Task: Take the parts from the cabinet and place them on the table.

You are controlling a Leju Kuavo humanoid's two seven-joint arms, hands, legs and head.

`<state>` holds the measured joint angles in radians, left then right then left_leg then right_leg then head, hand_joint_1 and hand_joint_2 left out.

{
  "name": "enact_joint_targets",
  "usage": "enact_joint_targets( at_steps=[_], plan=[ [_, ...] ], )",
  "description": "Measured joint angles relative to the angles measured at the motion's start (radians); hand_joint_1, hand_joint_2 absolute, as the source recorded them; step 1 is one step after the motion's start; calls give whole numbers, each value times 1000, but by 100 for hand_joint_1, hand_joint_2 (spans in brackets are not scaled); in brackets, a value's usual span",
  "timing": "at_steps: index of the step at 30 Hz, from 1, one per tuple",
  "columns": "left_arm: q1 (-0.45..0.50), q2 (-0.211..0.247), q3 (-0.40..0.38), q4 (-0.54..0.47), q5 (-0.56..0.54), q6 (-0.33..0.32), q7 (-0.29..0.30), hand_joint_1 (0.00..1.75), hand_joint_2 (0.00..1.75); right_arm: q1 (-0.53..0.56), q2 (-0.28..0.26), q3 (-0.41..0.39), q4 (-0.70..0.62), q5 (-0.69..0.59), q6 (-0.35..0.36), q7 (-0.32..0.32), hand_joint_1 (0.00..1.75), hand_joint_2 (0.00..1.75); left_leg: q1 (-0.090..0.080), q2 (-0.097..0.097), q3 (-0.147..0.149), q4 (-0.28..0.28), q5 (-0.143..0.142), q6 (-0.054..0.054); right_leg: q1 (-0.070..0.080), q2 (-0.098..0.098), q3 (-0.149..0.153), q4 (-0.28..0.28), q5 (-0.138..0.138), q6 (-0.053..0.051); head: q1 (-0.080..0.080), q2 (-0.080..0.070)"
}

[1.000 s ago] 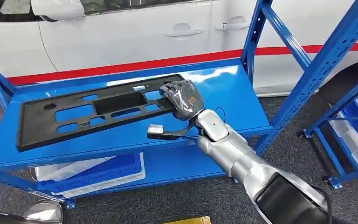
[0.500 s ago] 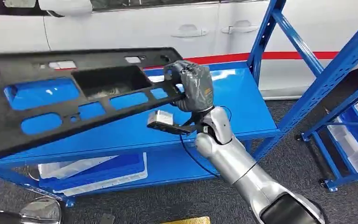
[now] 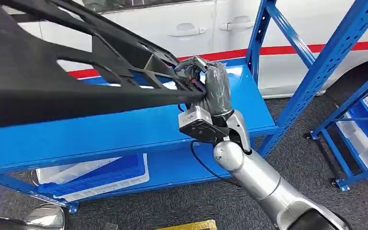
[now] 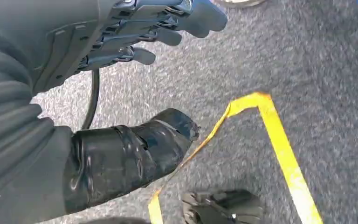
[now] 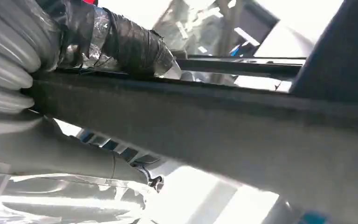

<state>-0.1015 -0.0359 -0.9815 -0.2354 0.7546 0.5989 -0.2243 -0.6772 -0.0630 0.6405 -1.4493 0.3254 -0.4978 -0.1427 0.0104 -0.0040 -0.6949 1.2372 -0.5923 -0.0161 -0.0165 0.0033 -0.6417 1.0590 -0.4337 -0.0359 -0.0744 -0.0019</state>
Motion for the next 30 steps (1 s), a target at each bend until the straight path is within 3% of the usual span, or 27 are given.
enact_joint_targets(
  at_steps=[1,2,3,5,6,7,8,11,12,13,14,15,16,17,18,19,20,21,22,23,26,27,28,30],
  plan=[
    [0,0,-1,0,-1,-4,3,0,175,2,-7,5,-13,-2,13,9,175,175,1,0,-20,67,-31,-2,1,-1,-7,0,5,0,0,0],
    [0,1,-1,0,-1,-8,5,0,175,5,-15,10,-24,-3,28,20,175,175,0,0,-22,94,-37,-2,2,-1,-13,0,10,0,0,0],
    [0,1,-2,0,-2,-11,8,0,175,8,-23,15,-35,-2,42,32,175,175,0,0,2,71,-22,1,4,-1,-20,0,17,0,0,0],
    [-1,3,-3,0,-1,-18,8,0,175,11,-34,20,-54,6,68,54,175,175,-4,0,105,-86,37,19,9,1,-33,0,31,1,0,0],
    [-4,3,-3,0,-1,-21,8,0,175,11,-37,20,-62,10,71,60,175,175,-11,0,166,-178,60,33,10,1,-38,-1,38,2,-1,0],
    [-9,11,-3,0,-1,-21,8,0,175,12,-41,20,-74,13,73,63,175,175,-14,1,182,-223,45,39,11,0,-40,-4,45,8,2,0],
    [-9,9,-4,0,-2,-21,7,0,175,12,-47,21,-77,13,74,64,175,175,-20,1,177,-227,67,41,8,-1,-39,-7,51,15,2,0],
    [-9,10,-11,0,-2,-23,7,0,175,13,-60,34,-94,14,87,71,175,175,-25,-1,168,-236,92,53,5,-5,-38,-28,81,34,-2,0],
    [-7,9,-14,0,-2,-25,7,0,175,14,-67,34,-96,14,91,75,175,175,-10,5,173,-255,115,56,7,-5,-42,-23,70,38,-1,0],
    [-7,8,-15,0,-2,-27,6,0,175,12,-74,35,-101,14,98,81,175,175,-12,8,160,-260,130,63,7,-4,-54,-1,17,41,2,0],
    [-8,9,-15,0,-2,-29,6,0,175,13,-80,35,-104,14,103,85,175,175,-11,8,146,-260,141,69,6,-4,-69,54,-47,43,6,0],
    [-8,9,-16,0,-3,-31,5,0,175,16,-85,35,-107,15,106,89,175,175,-11,9,131,-259,152,69,4,-4,-87,130,-106,47,9,0],
    [-8,9,-16,0,-5,-32,4,0,175,19,-89,36,-109,15,107,90,175,175,-12,9,116,-259,162,69,3,-4,-100,201,-143,51,10,0],
    [-8,9,-16,0,-6,-34,4,0,175,21,-93,37,-109,15,107,91,175,175,-12,9,100,-256,172,67,2,-4,-103,251,-153,55,10,0],
    [-8,9,-16,0,-7,-34,4,0,175,22,-97,39,-111,15,108,92,175,175,-11,9,83,-251,181,65,0,-4,-89,263,-132,58,10,0],
    [-7,8,-16,0,-7,-35,4,0,175,22,-100,41,-114,15,109,94,175,175,-9,9,64,-243,190,61,-3,-4,-53,234,-94,61,10,0],
    [-7,6,-16,0,-7,-35,4,0,175,22,-102,42,-116,15,109,95,175,175,-7,9,45,-233,196,56,-6,-4,-2,173,-59,63,10,0],
    [-7,6,-16,0,-7,-35,4,0,175,22,-103,42,-117,15,109,97,175,175,-4,9,30,-220,199,51,-9,-5,58,96,-47,66,11,0],
    [-8,6,-16,0,-7,-35,4,0,175,21,-103,43,-121,15,109,97,175,175,-4,8,15,-207,202,46,-10,-4,100,19,-91,67,10,0],
    [-8,6,-16,0,-7,-35,4,0,175,23,-103,44,-127,15,109,98,175,175,-8,8,6,-196,206,40,3,-1,121,-9,-101,55,10,0],
    [-7,7,-18,0,-8,-35,1,0,175,22,-108,44,-132,16,112,100,175,175,-8,4,3,-200,232,23,4,1,102,1,-84,35,13,0],
    [-6,8,-19,0,-8,-35,0,0,175,23,-109,45,-132,16,116,103,175,175,-6,2,-5,-198,230,18,-3,-4,86,-3,-71,23,14,0],
    [-6,8,-21,0,-8,-34,-2,0,175,22,-109,46,-135,16,121,105,175,175,-2,2,-19,-177,190,11,-4,-6,81,-2,-59,16,13,0],
    [-5,8,-24,0,-7,-34,-5,0,175,22,-110,49,-139,17,122,107,175,175,1,3,-55,-53,61,-1,-3,-6,49,-3,-36,6,6,0]
  ],
)
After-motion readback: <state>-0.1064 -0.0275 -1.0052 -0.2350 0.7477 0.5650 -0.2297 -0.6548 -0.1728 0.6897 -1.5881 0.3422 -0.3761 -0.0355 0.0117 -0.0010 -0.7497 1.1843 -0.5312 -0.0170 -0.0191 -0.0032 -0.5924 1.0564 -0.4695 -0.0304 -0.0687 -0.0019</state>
